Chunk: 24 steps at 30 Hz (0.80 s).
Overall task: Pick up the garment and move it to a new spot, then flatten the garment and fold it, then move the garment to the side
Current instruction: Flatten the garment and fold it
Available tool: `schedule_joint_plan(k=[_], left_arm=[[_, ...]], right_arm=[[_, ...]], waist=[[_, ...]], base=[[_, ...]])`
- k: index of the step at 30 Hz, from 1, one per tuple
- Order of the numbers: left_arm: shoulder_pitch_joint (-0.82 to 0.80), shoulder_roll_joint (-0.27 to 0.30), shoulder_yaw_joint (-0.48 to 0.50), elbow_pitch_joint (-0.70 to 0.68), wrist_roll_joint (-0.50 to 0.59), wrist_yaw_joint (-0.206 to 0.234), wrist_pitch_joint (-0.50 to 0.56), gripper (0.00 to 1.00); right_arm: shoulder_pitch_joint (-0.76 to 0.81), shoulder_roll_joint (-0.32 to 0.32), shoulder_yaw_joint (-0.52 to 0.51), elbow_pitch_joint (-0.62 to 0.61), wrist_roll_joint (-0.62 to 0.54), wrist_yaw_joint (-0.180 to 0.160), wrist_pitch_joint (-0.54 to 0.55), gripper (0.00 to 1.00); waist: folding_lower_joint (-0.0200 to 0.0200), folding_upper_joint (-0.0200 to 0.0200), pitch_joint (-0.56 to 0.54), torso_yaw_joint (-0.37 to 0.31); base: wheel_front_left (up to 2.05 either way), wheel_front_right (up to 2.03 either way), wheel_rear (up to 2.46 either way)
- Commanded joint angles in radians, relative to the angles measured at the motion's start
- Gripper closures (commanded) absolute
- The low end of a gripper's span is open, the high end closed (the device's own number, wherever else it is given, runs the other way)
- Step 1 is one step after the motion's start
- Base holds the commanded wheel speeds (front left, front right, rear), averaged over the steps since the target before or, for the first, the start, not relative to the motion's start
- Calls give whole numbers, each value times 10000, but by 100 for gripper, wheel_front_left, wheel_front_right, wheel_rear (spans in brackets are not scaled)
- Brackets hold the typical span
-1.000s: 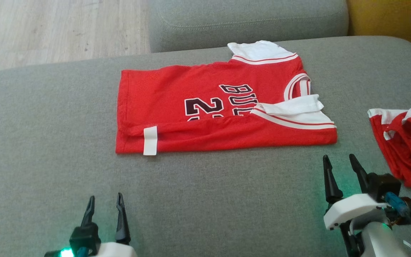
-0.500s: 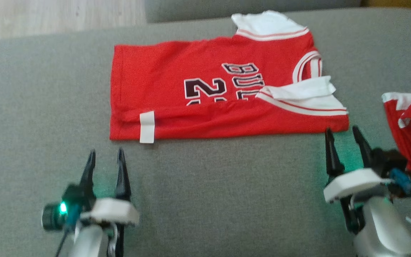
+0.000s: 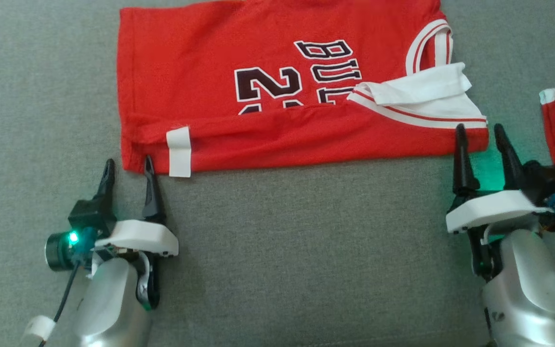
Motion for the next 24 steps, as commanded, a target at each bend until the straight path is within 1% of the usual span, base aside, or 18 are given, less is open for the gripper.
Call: schedule_joint_plan(k=[1,2,3,5,6,9,20,21,22,23,24], left_arm=[[-283,141,287,-13,23,-62,-42,0],[-325,141,177,258,-46,-146,-42,0],[-348,141,78,418,-83,-236,-42,10],[-409,141,-141,669,-130,-403,-42,81],[-435,141,-236,750,-190,-470,-42,100],[-486,141,-518,930,-370,-597,-42,100],[-496,141,-958,778,-587,-574,-42,100],[-490,141,-980,772,-581,-575,-42,100],[-482,141,-993,761,-580,-575,-42,100],[-468,141,-996,744,-580,-573,-42,100],[-450,141,-984,715,-581,-568,-42,100]], right_arm=[[-169,-7,144,-337,16,-7,-108,0],[-181,-7,-30,-273,-50,-7,-108,0],[-182,-7,-100,-211,-105,-7,-108,0],[-183,-7,-231,-77,-178,-7,-108,0],[-182,-7,-290,-12,-211,-7,-109,0],[-175,-7,-373,333,-297,-7,-109,0],[-563,-7,-144,1461,374,-7,-109,0],[-593,-7,-72,1640,495,-7,-109,35],[-622,-7,24,1797,586,-7,-109,97],[-644,-7,96,1922,636,-7,-109,100],[-667,-7,138,2011,724,-7,-109,100]], waist=[[-1,-1,136,-85],[-1,-1,182,-96],[-1,-1,201,-100],[-1,-1,231,-95],[-1,-1,245,-86],[-1,-1,254,-34],[-1,-1,265,168],[-1,-1,261,193],[-1,-1,256,216],[-1,-1,246,232],[-1,-1,236,240]], base=[[0,0,0],[0,0,0],[0,0,0],[0,0,0],[0,0,0],[0,0,0],[0,0,0],[0,0,0],[0,0,0],[0,0,0],[0,0,0]])
